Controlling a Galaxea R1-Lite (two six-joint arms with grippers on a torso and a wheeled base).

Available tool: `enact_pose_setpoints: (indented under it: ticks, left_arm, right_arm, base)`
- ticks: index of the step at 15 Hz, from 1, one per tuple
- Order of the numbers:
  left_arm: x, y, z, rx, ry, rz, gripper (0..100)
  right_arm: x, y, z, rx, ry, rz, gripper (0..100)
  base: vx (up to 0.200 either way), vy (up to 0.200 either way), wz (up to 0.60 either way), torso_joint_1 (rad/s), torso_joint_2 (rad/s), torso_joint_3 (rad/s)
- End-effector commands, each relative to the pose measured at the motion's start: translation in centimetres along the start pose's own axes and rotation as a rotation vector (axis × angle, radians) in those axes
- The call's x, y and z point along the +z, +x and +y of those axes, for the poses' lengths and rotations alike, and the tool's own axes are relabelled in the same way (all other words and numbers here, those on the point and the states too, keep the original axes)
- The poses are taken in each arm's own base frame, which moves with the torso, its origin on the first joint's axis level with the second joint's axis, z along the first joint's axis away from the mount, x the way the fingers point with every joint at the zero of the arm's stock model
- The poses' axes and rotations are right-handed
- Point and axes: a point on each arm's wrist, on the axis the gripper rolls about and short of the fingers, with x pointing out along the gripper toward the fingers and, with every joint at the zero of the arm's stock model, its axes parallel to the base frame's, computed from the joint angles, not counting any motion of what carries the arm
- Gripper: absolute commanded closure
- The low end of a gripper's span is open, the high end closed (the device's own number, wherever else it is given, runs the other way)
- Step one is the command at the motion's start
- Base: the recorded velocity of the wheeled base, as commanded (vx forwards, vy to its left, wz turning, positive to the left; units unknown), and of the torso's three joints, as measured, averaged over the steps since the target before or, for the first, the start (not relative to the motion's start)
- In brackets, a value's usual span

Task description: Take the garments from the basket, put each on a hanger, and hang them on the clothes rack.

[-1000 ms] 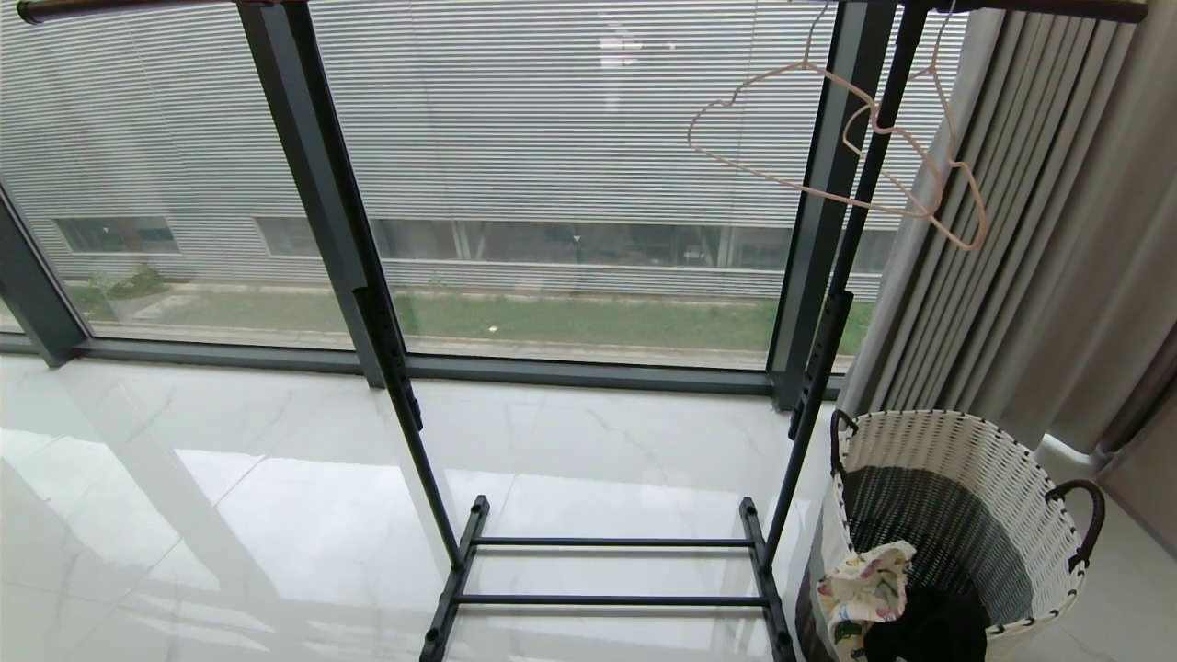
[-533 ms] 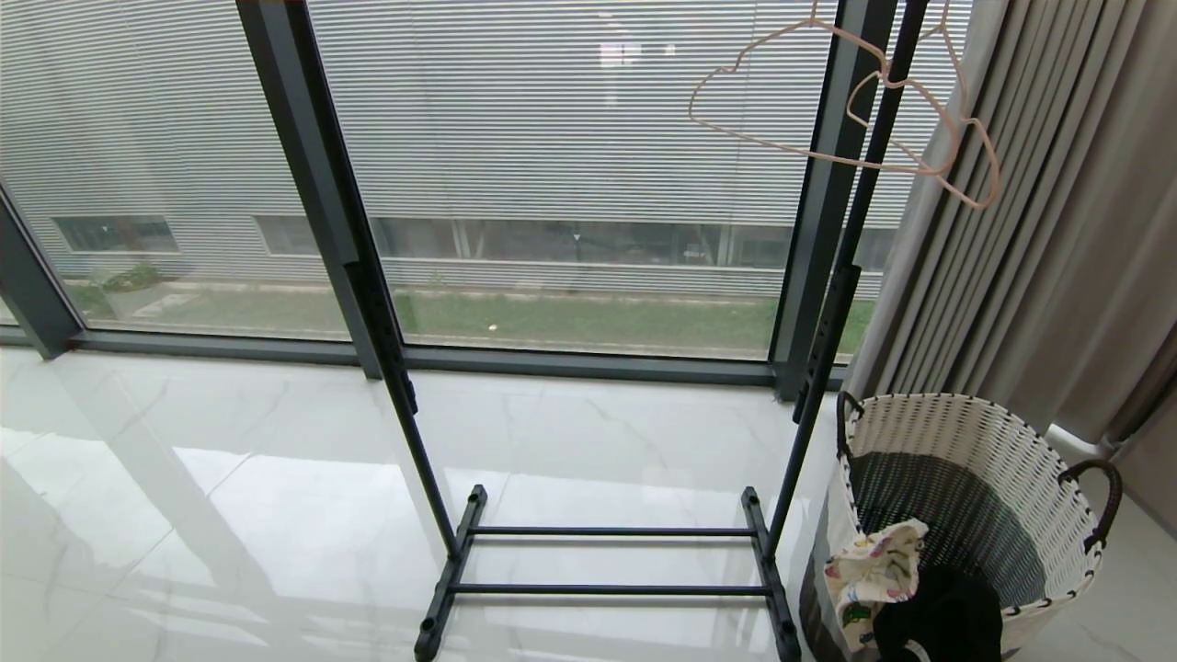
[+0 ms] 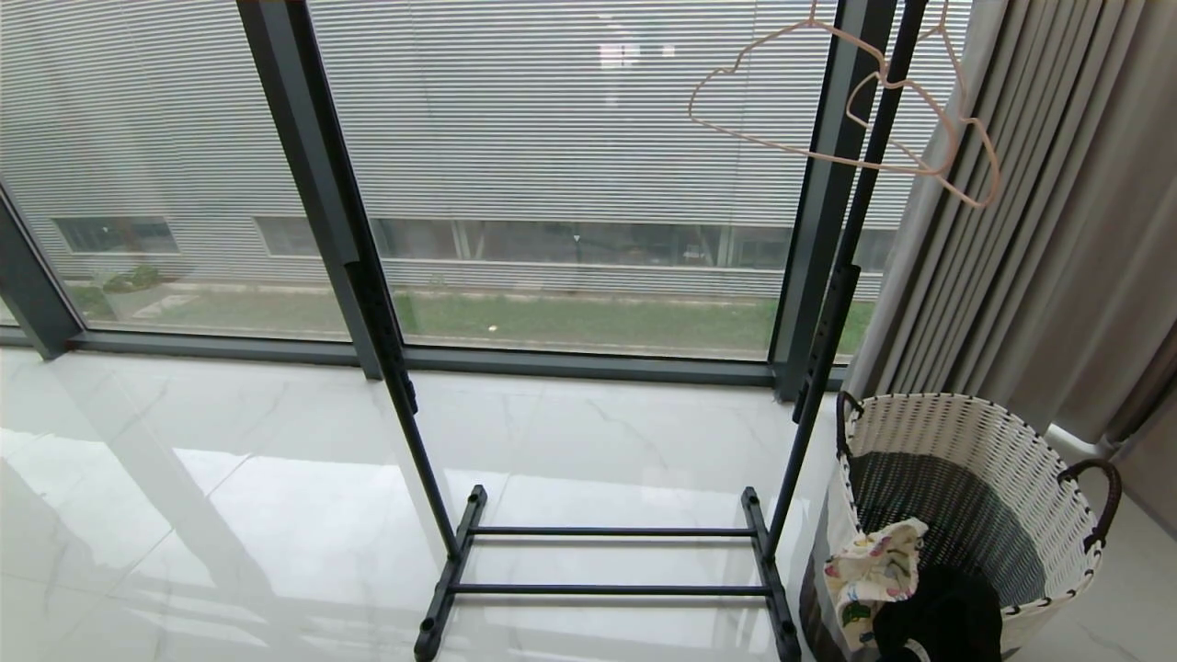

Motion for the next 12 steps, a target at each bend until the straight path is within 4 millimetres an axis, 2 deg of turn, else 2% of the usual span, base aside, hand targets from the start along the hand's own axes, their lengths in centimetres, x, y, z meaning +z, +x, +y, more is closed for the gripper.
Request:
enact_pose_setpoints:
  ticks: [1,2,3,5,8,12]
  left_arm:
    - [0.0,0.0,0.0,0.001,-0.001,0.000,0]
    - [0.0,0.0,0.0,0.001,0.000,0.000,0]
    - [0.0,0.0,0.0,0.001,0.000,0.000,0]
    - [0.0,0.0,0.0,0.001,-0.004,0.000,0]
    - [0.0,0.0,0.0,0.001,-0.007,0.000,0]
    - [0.0,0.0,0.0,-0.001,-0.007,0.000,0]
  right_arm:
    - [1.4,9.9,-1.6,0.140,-0.113,0.398,0]
    - [0.4,13.6,-2.0,0.172,-0.131,0.486,0]
    - [-1.0,16.1,-2.1,0.200,-0.157,0.547,0]
    - [-3.9,19.8,-2.2,0.228,-0.166,0.654,0]
    - [-7.4,23.4,-2.2,0.207,-0.169,0.713,0]
    - [-11.3,26.2,-2.2,0.136,-0.199,0.775,0]
  base:
    - [0.000,0.000,0.00,0.000,0.00,0.000]
    - [0.000,0.000,0.00,0.000,0.00,0.000]
    - [0.000,0.000,0.00,0.000,0.00,0.000]
    - [0.000,0.000,0.00,0.000,0.00,0.000]
    - [0.000,0.000,0.00,0.000,0.00,0.000]
    - [0.000,0.000,0.00,0.000,0.00,0.000]
